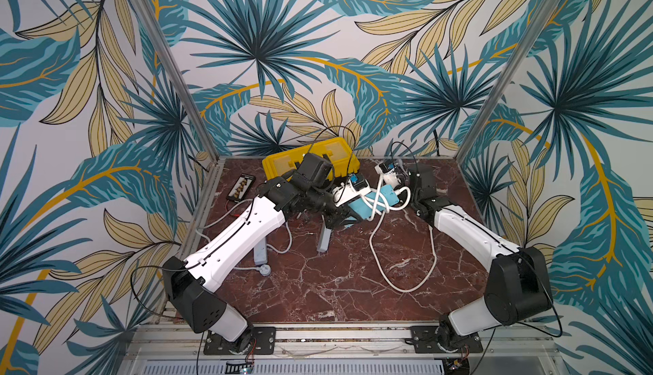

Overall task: Wrap the cord around the power strip
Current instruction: Wrap the power cord around the power strip.

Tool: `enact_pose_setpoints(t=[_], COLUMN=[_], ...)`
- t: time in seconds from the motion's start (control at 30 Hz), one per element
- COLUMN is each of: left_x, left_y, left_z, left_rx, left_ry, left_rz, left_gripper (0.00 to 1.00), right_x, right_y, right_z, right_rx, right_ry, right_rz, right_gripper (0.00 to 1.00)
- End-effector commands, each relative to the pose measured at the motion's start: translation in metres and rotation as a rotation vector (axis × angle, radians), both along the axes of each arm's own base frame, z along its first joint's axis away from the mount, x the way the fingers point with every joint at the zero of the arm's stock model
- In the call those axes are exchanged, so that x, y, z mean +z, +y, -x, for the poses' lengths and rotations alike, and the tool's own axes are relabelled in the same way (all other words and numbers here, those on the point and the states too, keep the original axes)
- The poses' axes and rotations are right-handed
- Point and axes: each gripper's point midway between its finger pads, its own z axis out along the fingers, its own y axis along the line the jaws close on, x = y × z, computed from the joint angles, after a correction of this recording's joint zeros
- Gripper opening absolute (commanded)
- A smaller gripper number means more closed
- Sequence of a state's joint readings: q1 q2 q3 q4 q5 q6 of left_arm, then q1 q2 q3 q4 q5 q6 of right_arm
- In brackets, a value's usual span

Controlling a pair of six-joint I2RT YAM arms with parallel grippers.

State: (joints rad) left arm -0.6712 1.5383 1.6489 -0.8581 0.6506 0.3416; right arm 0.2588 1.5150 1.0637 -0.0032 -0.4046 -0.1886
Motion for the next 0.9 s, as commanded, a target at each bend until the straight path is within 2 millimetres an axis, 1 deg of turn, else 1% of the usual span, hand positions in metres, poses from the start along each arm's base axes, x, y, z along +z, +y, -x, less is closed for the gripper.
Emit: enact_pose_setpoints(t=[0.0, 0.13, 0.2, 0.27, 0.37, 0.47, 0.53, 0.63, 0.73, 0.83, 0.87], left_x=[0.035, 0.051, 0.060, 0.069, 0.076, 0.072, 0.070, 0.066, 0.056, 0.054, 0.054], left_y=[-0.004, -0.002, 0.001, 0.006, 0.013, 0.020, 0.028, 0.046, 0.071, 0.097, 0.101], left_z=[-0.003, -0.021, -0.036, -0.053, -0.072, -0.090, -0.103, -0.127, -0.152, -0.171, -0.174], left_rx=[0.030, 0.136, 0.207, 0.280, 0.349, 0.415, 0.461, 0.564, 0.693, 0.773, 0.779], left_ry=[-0.023, -0.009, 0.015, 0.045, 0.099, 0.123, 0.137, 0.131, 0.042, 0.038, 0.035], left_rz=[0.075, 0.118, 0.168, 0.232, 0.308, 0.322, 0.331, 0.331, 0.279, 0.276, 0.278], left_gripper=[0.00, 0.00, 0.00, 0.00, 0.00, 0.00, 0.00, 0.00, 0.00, 0.00, 0.00], right_x=[0.032, 0.007, -0.008, -0.025, -0.040, -0.050, -0.057, -0.061, -0.057, -0.055, -0.053], right_y=[-0.004, -0.016, -0.022, -0.023, -0.020, -0.018, -0.016, -0.011, -0.006, -0.006, -0.005], right_z=[-0.001, 0.006, 0.009, 0.018, 0.032, 0.044, 0.052, 0.066, 0.082, 0.094, 0.096], right_rx=[-0.082, -0.183, -0.247, -0.276, -0.273, -0.261, -0.249, -0.215, -0.167, -0.138, -0.132], right_ry=[-0.096, -0.044, -0.022, 0.001, 0.023, 0.041, 0.054, 0.060, 0.041, 0.026, 0.017], right_rz=[-0.129, -0.197, -0.225, -0.210, -0.196, -0.157, -0.109, -0.008, 0.082, 0.194, 0.208], right_gripper=[0.67, 0.68, 0.67, 0.63, 0.47, 0.27, 0.17, 0.07, 0.00, 0.00, 0.00])
